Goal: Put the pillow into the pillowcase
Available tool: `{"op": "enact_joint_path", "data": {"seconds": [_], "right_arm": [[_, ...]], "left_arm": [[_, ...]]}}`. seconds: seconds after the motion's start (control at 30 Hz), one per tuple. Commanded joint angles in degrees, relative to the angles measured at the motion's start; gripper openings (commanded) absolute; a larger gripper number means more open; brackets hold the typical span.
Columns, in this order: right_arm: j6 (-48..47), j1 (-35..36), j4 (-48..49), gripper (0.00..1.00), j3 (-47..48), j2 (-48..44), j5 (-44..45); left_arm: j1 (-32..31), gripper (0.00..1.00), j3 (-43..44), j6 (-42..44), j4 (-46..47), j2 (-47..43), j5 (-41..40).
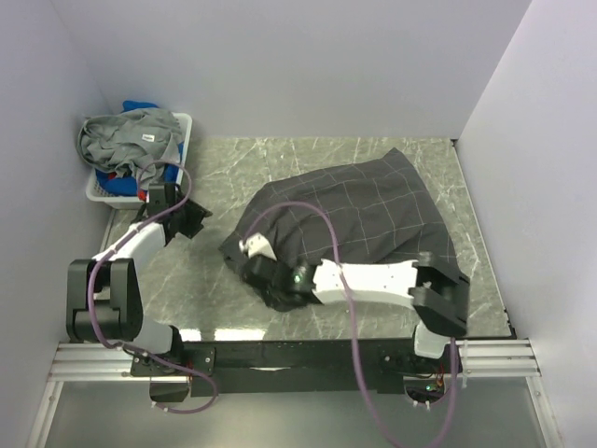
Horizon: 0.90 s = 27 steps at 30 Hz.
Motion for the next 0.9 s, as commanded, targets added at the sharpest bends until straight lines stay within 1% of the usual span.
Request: {"op": "enact_joint_path", "data": {"seconds": [0.0, 0.1, 0.17, 0.2, 0.27, 0.33, 0.43, 0.53, 0.6, 0.63, 0.73, 0.77, 0.87], "right_arm": [[5.5, 5.8, 0.1, 0.00, -6.4, -4.2, -4.2], [7.1, 9.1, 0.0, 0.00, -8.3, -3.4, -5.1], [8.1, 11.3, 0.1, 0.00, -7.9, -1.7, -6.3], [8.7, 12.2, -0.1, 0.00, -7.6, -1.1, -6.0], [9.1, 13.5, -0.2, 0.00, -6.9, 0.4, -5.7], [10.2, 13.5, 0.0, 0.01, -6.4, 1.5, -5.6], [10.3, 13.7, -0.6, 0.02, -5.3, 1.6, -4.5], [10.1, 13.5, -1.6, 0.03, -4.5, 0.9, -2.7], [10.1, 13.3, -2.1, 0.03, -4.2, 0.3, -1.8], [10.1, 13.1, -2.3, 0.03, -4.2, 0.1, -1.5], [10.0, 12.9, -3.2, 0.03, -4.0, -1.0, -0.5], [10.0, 12.8, -3.3, 0.03, -4.0, -1.3, -0.4], [10.0, 12.8, -3.7, 0.03, -4.5, -2.8, 0.3]], "left_arm": [[-1.0, 0.53, -4.9, -3.1, 3.1, -3.5, 0.6], [-3.1, 0.55, -9.1, -5.0, 4.7, -7.4, 0.1], [-3.8, 0.57, -12.4, -6.5, 4.0, -10.7, -1.0], [-3.9, 0.58, -14.4, -6.9, 3.4, -12.0, -2.5], [-4.1, 0.62, -16.4, -7.3, 2.1, -15.6, -3.2], [-4.6, 0.62, -19.0, -7.7, 2.3, -18.4, -2.6], [-6.0, 0.63, -20.8, -8.0, 0.1, -20.8, -4.6], [-7.1, 0.64, -23.8, -9.1, 0.9, -22.9, -4.1], [-8.8, 0.65, -24.7, -10.2, 1.7, -23.0, -4.0], [-11.2, 0.66, -24.9, -10.8, 1.7, -22.8, -4.3], [-15.1, 0.70, -26.2, -13.4, 3.0, -22.2, -5.8], [-15.8, 0.71, -27.1, -14.4, 5.2, -22.0, -5.4], [-16.9, 0.71, -26.8, -15.0, 7.3, -19.1, -4.7]]}}
